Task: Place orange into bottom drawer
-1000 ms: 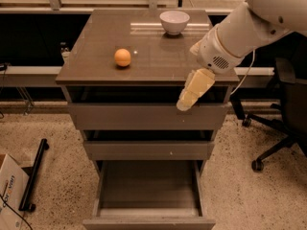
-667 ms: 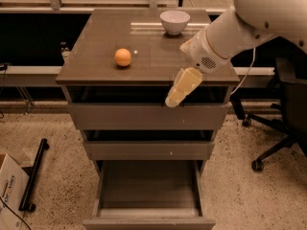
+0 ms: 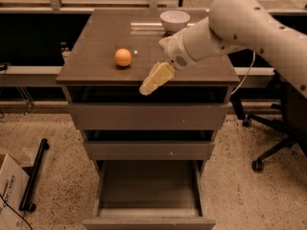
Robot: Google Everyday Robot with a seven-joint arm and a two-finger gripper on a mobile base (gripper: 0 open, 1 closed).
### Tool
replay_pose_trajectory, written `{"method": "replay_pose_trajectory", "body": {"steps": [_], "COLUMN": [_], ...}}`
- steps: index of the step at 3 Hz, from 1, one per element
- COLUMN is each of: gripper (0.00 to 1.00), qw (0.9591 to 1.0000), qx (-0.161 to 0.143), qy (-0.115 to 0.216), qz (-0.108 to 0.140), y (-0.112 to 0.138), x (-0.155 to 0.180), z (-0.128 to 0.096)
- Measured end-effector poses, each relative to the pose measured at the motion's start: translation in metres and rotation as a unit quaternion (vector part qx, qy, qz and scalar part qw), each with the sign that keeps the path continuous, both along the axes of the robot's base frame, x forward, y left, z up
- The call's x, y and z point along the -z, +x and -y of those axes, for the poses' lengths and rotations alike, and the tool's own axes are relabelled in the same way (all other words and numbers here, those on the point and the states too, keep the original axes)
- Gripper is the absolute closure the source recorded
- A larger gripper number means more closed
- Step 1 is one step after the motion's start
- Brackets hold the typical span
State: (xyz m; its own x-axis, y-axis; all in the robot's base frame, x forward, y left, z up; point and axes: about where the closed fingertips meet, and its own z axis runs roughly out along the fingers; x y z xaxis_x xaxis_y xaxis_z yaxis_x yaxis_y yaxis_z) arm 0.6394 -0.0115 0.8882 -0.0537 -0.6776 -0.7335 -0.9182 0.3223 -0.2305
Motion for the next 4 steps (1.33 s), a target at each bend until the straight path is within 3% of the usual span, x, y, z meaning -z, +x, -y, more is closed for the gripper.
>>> {"method": "replay_pose_trajectory", "body": {"steps": [2,4], "gripper": [0.00,0.00], "qw": [0.9970,0.9928], "qx": [-0.007,-0.026], "qy": [0.077,0.116], "qz": [0.004,-0.011], "y": [0.056,0.099], "x": [0.015,0.027], "z": [-0.051,-0.102]}}
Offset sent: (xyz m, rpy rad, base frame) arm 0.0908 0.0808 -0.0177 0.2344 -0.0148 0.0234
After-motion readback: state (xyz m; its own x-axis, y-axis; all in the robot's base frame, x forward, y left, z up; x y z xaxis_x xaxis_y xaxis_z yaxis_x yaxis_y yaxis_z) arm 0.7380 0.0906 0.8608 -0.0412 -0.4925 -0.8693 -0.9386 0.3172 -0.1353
